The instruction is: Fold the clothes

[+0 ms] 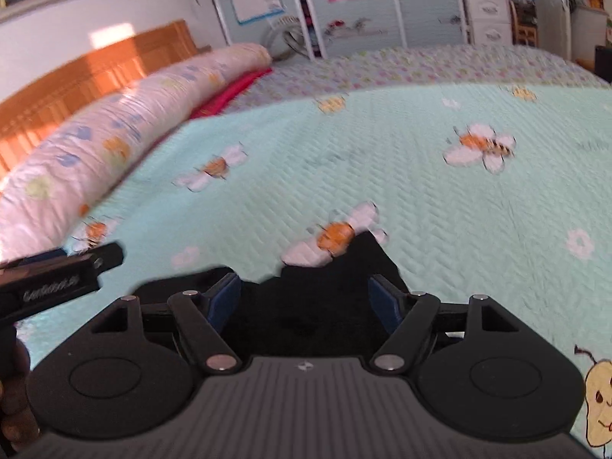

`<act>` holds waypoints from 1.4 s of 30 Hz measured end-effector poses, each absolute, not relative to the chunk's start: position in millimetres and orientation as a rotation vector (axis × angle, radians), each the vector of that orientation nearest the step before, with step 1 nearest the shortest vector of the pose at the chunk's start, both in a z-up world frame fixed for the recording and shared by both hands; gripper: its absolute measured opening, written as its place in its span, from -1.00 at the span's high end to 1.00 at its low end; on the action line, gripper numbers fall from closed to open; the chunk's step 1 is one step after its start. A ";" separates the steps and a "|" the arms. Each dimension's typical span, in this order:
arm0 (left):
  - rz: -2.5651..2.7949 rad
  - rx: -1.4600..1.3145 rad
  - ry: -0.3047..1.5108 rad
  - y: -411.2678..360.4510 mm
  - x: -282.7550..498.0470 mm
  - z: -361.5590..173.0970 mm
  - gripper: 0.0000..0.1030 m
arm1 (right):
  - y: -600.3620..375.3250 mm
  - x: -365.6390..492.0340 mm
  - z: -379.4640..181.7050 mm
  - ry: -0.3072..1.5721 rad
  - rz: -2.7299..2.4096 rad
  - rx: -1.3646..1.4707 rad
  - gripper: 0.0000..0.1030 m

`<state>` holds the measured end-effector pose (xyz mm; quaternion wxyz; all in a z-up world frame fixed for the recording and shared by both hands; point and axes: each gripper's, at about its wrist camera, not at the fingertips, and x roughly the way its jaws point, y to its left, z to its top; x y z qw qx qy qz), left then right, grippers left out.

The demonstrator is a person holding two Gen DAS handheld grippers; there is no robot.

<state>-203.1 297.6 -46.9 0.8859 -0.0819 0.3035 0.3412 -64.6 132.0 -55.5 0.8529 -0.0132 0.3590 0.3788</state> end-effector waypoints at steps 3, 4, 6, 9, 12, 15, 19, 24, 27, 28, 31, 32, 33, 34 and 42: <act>0.724 -0.221 0.687 303.0 -208.7 -73.8 -0.56 | 142.6 -61.9 -77.1 0.787 0.793 -0.081 -0.43; 0.725 -0.242 0.698 303.4 -211.1 -78.5 -0.56 | 146.1 -61.0 -84.3 0.798 0.791 -0.099 -0.46; 0.727 -0.280 0.722 303.6 -214.9 -86.1 -0.56 | 153.2 -59.2 -98.7 0.819 0.788 -0.134 -0.58; 0.720 -0.289 0.740 296.0 -220.6 -83.1 -0.56 | 162.3 -56.9 -118.9 0.845 0.787 -0.189 -0.23; 0.710 -0.258 0.720 281.8 -230.4 -70.8 -0.56 | 142.9 -51.8 -111.6 0.841 0.793 -0.153 0.61; 0.713 -0.258 0.680 267.1 -245.2 -58.5 -0.56 | 94.5 -45.1 -83.5 0.792 0.721 -0.033 0.76; 0.698 -0.277 0.647 253.5 -258.3 -53.4 -0.56 | 15.2 -48.1 -46.8 0.707 0.631 0.072 0.76; 0.669 -0.300 0.647 234.3 -262.0 -57.1 -0.56 | -63.3 -60.4 -48.3 0.692 0.457 0.083 0.63; 0.642 -0.287 0.657 223.1 -259.8 -58.0 -0.56 | -84.1 -74.2 -56.7 0.725 0.419 0.110 0.28; 0.637 -0.280 0.660 221.3 -259.0 -58.0 -0.56 | -85.6 -83.1 -53.0 0.690 0.425 0.125 0.07; 0.644 -0.270 0.663 220.9 -258.0 -56.7 -0.56 | -80.6 -106.8 -38.5 0.575 0.472 0.134 -0.18; 0.646 -0.269 0.662 221.4 -257.8 -56.3 -0.56 | -73.8 -112.1 -34.6 0.546 0.514 0.112 -0.29; 0.647 -0.269 0.663 222.2 -258.0 -55.9 -0.56 | -65.8 -113.6 -32.9 0.532 0.565 0.088 -0.49; 0.648 -0.268 0.663 223.0 -258.1 -55.4 -0.56 | -52.2 -117.9 -33.0 0.531 0.622 0.058 -0.56; 0.681 -0.271 0.685 226.3 -272.9 -58.6 -0.56 | 79.6 -121.2 -111.1 0.772 0.809 -0.187 0.17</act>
